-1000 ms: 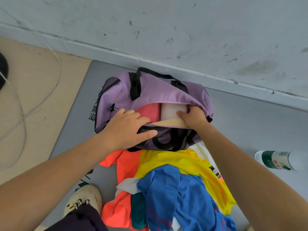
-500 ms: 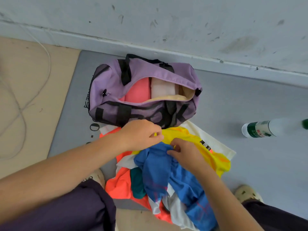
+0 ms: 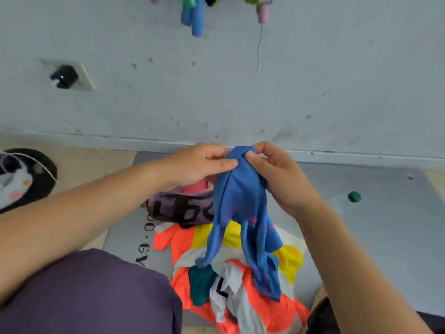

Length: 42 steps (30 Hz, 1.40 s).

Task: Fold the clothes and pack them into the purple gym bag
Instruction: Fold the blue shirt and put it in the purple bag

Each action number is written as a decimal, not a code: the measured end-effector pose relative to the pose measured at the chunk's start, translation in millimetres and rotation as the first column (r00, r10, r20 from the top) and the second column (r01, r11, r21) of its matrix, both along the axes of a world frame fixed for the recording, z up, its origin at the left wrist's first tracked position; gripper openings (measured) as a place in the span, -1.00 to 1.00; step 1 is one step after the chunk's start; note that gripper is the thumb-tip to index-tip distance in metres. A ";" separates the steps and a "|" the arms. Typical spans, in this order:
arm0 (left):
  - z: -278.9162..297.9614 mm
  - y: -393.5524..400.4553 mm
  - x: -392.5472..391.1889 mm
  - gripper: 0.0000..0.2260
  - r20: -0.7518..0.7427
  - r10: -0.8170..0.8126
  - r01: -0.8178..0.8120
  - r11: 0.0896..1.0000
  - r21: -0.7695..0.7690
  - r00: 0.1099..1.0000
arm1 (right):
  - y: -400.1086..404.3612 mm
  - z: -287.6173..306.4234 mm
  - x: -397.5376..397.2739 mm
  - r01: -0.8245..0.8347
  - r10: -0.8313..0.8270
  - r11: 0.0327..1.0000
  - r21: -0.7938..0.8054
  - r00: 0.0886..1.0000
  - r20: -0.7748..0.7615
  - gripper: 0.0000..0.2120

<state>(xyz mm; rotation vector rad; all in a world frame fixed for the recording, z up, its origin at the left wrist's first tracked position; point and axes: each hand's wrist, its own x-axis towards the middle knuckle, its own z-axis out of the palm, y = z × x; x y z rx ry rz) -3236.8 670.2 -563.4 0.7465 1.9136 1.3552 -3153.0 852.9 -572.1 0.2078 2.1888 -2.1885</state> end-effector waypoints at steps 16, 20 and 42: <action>149.7 -24.5 162.3 -0.65 -0.287 0.263 -0.240 0.964 0.115 0.921 | 0.0 152.1 143.4 -0.285 0.329 0.918 0.276 0.936 -0.127 -0.73; 123.0 -11.5 180.9 -0.62 -0.119 0.180 -0.172 0.982 0.081 0.976 | -7.3 141.0 144.0 -0.286 0.310 0.940 0.187 0.944 -0.112 -0.73; 34.4 -8.9 151.0 -0.41 -0.214 0.139 -0.140 0.990 0.011 0.967 | 9.8 59.1 129.4 -0.177 0.190 0.981 -0.081 0.961 0.200 -0.73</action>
